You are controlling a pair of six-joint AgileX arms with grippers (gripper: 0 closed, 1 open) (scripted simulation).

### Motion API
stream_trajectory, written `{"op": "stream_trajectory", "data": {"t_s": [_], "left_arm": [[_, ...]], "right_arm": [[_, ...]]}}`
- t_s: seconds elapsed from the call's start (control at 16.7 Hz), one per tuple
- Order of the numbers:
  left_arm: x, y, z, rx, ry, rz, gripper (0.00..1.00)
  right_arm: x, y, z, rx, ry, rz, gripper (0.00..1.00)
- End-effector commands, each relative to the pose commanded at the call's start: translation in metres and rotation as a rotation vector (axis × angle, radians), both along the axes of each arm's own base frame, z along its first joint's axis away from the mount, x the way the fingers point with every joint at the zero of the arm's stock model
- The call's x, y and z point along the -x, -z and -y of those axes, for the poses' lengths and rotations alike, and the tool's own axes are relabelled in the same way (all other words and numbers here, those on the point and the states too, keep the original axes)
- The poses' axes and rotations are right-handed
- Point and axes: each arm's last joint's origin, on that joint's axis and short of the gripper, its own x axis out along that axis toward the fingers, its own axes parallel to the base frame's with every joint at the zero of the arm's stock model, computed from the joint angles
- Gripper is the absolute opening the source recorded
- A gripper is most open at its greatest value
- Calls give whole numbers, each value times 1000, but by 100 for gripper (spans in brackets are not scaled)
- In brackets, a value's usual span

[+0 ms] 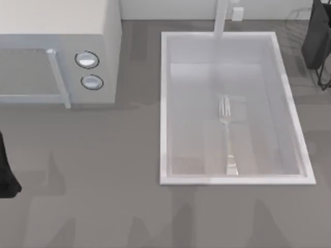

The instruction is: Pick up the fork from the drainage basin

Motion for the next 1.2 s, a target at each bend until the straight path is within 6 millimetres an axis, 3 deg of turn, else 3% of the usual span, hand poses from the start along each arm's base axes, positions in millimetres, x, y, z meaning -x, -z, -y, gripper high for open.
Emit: {"op": "stream_trajectory", "data": {"t_s": [0.3,0.54,0.84,1.02,1.2], "left_arm": [[0,0,0,0,0,0,100],[0,0,0,0,0,0,100],[0,0,0,0,0,0,100],[0,0,0,0,0,0,100],[0,0,0,0,0,0,100]], "right_arm": [[-83,-49,-28,-32,-32,-335,100],[-166,-50,-67,-24,-40,-608,100],[-252,2,-123,28,-29,-911,100],[-282,44,-151,67,-19,-1045,100],[-297,77,-170,99,-11,-1131,100]]}}
